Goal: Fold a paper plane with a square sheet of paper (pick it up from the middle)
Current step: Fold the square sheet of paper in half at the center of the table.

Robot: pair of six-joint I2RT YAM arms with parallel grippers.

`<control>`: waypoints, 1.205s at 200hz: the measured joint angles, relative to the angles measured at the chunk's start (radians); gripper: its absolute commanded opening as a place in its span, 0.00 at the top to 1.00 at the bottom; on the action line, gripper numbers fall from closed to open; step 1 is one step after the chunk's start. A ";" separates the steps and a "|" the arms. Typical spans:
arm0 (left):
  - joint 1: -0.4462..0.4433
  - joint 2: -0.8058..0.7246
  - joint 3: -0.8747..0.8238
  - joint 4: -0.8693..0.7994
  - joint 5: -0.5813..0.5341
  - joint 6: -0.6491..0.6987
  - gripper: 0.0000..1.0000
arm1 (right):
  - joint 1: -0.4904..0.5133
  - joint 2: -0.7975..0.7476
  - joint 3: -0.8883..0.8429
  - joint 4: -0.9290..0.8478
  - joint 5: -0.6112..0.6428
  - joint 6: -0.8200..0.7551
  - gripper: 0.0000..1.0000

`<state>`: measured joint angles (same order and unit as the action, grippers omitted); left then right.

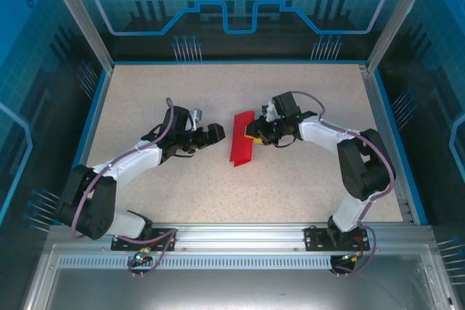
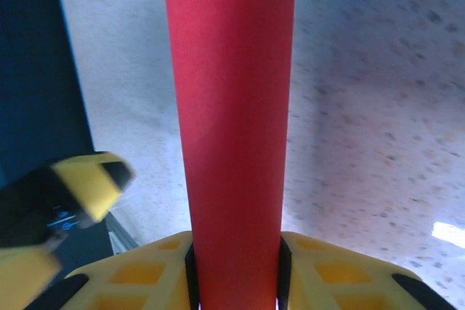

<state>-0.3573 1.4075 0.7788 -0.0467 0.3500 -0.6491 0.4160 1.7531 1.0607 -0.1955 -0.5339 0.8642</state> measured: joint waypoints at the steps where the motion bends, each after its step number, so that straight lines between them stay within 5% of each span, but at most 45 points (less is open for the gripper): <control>1: -0.001 0.000 0.001 0.000 0.000 0.000 0.01 | 0.000 0.001 -0.002 0.000 0.000 0.000 0.65; 96: -0.095 0.119 0.074 0.000 0.007 -0.005 0.08 | -0.033 0.026 -0.053 -0.154 0.134 -0.130 0.44; 241: -0.154 0.209 0.148 0.016 0.007 -0.034 0.14 | -0.044 0.035 -0.028 -0.260 0.244 -0.182 0.40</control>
<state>-0.5117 1.6169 0.9268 -0.0307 0.3569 -0.6827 0.3721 1.7882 1.0328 -0.4557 -0.2897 0.6827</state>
